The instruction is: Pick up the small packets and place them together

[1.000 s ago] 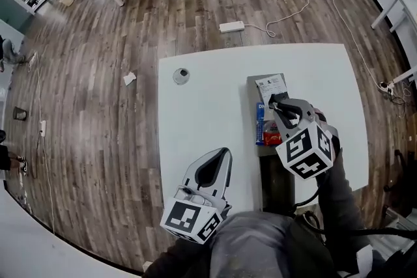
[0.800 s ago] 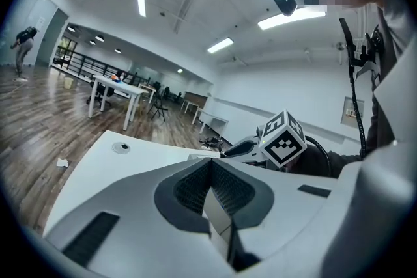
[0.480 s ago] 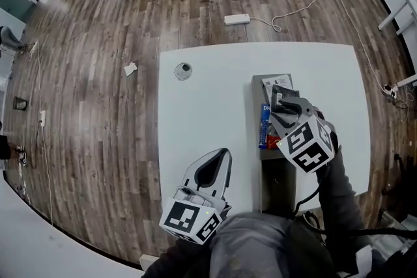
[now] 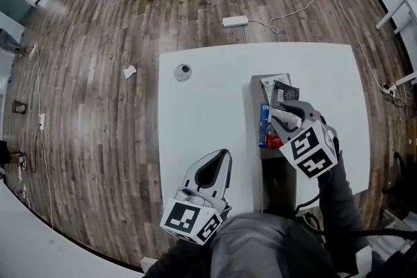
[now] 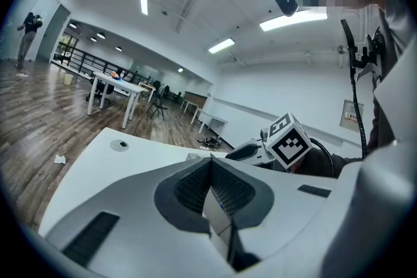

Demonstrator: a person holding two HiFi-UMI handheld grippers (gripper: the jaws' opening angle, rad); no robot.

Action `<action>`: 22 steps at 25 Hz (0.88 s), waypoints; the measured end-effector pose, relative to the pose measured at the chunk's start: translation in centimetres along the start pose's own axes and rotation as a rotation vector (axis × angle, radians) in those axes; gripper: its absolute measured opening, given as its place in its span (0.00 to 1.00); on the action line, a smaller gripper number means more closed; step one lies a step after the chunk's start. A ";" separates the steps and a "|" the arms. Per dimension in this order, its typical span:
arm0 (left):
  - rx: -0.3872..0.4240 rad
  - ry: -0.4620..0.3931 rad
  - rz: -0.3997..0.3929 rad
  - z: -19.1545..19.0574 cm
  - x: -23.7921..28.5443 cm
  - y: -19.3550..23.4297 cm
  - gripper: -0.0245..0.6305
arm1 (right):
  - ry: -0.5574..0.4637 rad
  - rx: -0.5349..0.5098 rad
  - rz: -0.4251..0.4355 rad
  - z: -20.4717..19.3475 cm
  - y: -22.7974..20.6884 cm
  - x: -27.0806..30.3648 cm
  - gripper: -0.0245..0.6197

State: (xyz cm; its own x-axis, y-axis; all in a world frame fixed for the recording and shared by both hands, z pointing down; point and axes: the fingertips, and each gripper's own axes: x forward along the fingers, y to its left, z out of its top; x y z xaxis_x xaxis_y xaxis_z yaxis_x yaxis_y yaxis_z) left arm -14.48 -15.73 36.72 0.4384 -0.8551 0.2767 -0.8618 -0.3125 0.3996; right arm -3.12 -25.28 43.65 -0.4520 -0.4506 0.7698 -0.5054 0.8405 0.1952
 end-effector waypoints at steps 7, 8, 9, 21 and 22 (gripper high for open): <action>0.026 0.003 -0.059 0.1 -0.1 -1.6 0.04 | -0.033 0.045 -0.040 -0.8 1.6 -3.0 0.25; 0.033 0.002 -0.073 0.2 -0.2 -2.0 0.04 | -0.042 0.063 -0.041 -0.9 2.0 -3.7 0.25; 0.040 0.001 -0.089 0.3 -0.2 -2.4 0.04 | -0.053 0.086 -0.040 -1.0 2.4 -4.3 0.25; 0.141 0.019 -0.340 -0.9 -2.9 -8.1 0.04 | -0.448 0.401 0.005 1.1 11.4 -12.1 0.25; 0.150 0.016 -0.362 -0.8 -3.3 -8.5 0.04 | -0.490 0.423 0.005 1.5 12.2 -12.8 0.24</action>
State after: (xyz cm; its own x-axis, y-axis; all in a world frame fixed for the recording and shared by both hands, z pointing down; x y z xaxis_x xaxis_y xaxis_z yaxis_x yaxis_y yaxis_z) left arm -8.37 -9.96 33.06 0.7236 -0.6725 0.1551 -0.6781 -0.6507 0.3418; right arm -4.58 -9.69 35.23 -0.6873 -0.6164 0.3842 -0.7035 0.6967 -0.1406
